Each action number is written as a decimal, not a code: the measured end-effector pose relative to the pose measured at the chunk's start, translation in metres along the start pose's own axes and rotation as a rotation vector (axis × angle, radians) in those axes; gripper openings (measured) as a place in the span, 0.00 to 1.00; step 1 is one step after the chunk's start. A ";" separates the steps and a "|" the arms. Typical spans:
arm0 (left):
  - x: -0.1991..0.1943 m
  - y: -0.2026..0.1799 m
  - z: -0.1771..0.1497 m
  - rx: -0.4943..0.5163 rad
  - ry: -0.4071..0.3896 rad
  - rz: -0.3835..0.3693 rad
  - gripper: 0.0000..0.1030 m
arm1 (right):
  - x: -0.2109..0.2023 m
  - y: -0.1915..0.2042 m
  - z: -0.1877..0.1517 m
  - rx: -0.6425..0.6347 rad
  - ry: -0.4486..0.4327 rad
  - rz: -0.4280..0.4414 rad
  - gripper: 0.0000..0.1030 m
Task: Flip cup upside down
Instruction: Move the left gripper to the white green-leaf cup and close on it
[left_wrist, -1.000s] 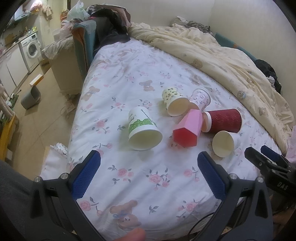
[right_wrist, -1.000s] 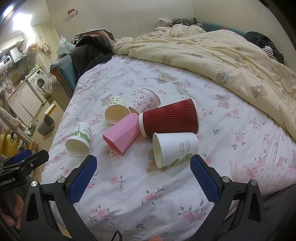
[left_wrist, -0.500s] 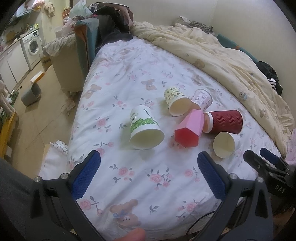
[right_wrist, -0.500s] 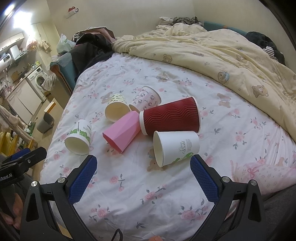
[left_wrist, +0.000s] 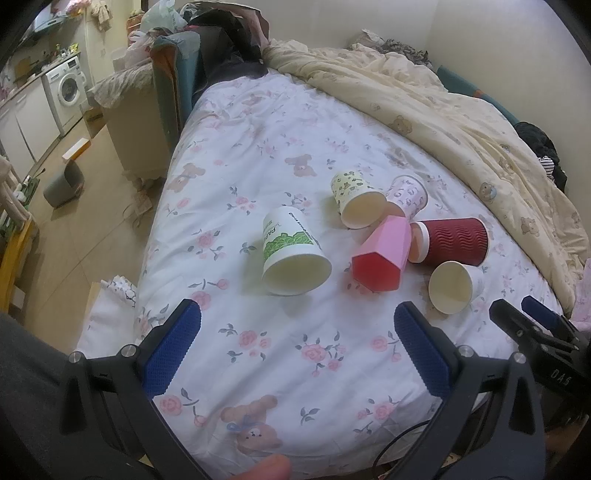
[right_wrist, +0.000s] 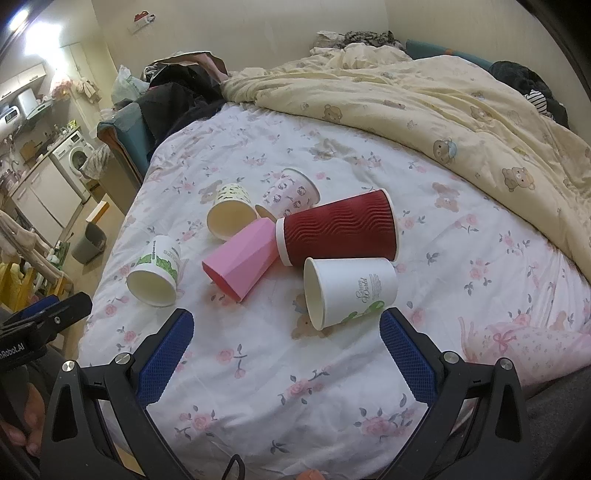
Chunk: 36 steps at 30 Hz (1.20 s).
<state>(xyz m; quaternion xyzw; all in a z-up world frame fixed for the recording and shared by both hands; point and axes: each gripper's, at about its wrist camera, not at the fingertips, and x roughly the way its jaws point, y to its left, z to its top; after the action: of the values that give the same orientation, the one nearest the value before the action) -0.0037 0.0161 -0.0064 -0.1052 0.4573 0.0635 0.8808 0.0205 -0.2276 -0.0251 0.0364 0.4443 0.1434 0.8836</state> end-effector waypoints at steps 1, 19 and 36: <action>0.000 0.000 0.000 -0.001 0.000 0.000 1.00 | 0.000 0.000 0.000 -0.001 -0.001 -0.002 1.00; 0.044 0.024 0.051 -0.094 0.235 0.027 1.00 | 0.006 -0.014 0.001 0.073 0.057 0.000 1.00; 0.163 0.003 0.076 -0.145 0.532 0.027 0.91 | 0.026 -0.029 0.003 0.150 0.125 0.000 1.00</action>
<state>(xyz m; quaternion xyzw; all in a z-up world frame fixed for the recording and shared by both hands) 0.1491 0.0403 -0.0977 -0.1750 0.6682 0.0778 0.7189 0.0439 -0.2480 -0.0487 0.0935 0.5083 0.1119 0.8488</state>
